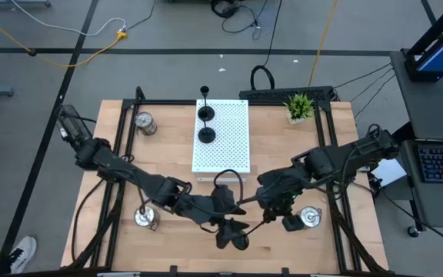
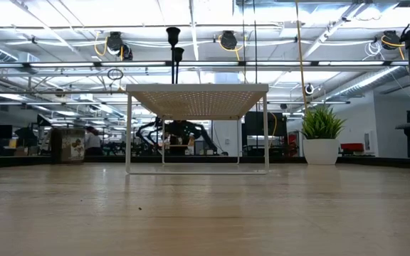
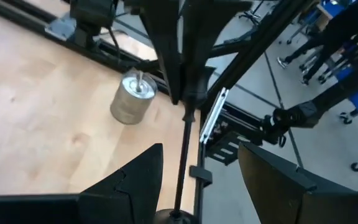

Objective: Pick & Place candle stick holders
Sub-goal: Put the black candle holder on the shelf aligned with the other black candle holders

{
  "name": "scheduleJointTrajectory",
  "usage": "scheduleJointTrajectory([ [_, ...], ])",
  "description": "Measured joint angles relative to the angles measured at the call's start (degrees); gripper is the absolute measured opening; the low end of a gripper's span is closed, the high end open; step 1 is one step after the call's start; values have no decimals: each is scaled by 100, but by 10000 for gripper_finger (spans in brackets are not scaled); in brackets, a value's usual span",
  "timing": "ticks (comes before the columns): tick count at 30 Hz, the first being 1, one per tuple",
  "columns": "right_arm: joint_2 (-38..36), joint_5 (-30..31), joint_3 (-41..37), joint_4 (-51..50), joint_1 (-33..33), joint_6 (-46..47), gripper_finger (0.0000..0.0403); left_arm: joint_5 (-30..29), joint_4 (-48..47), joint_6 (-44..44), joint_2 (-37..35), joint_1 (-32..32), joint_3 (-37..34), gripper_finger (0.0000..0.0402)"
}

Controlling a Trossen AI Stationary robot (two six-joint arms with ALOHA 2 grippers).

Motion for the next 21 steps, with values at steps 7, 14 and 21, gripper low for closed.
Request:
scheduleJointTrajectory([
  [7, -7, 1, 0, 221, 14, -356, 11, 245, 155, -256, 247, 16, -4, 216],
  [14, -9, -2, 0, 278, 14, -613, 11, 313, 340, -286, 358, 113, -4, 216],
  [21, -9, 1, 0, 359, 10, -785, 11, 514, 637, -301, 515, 200, -2, 216],
])
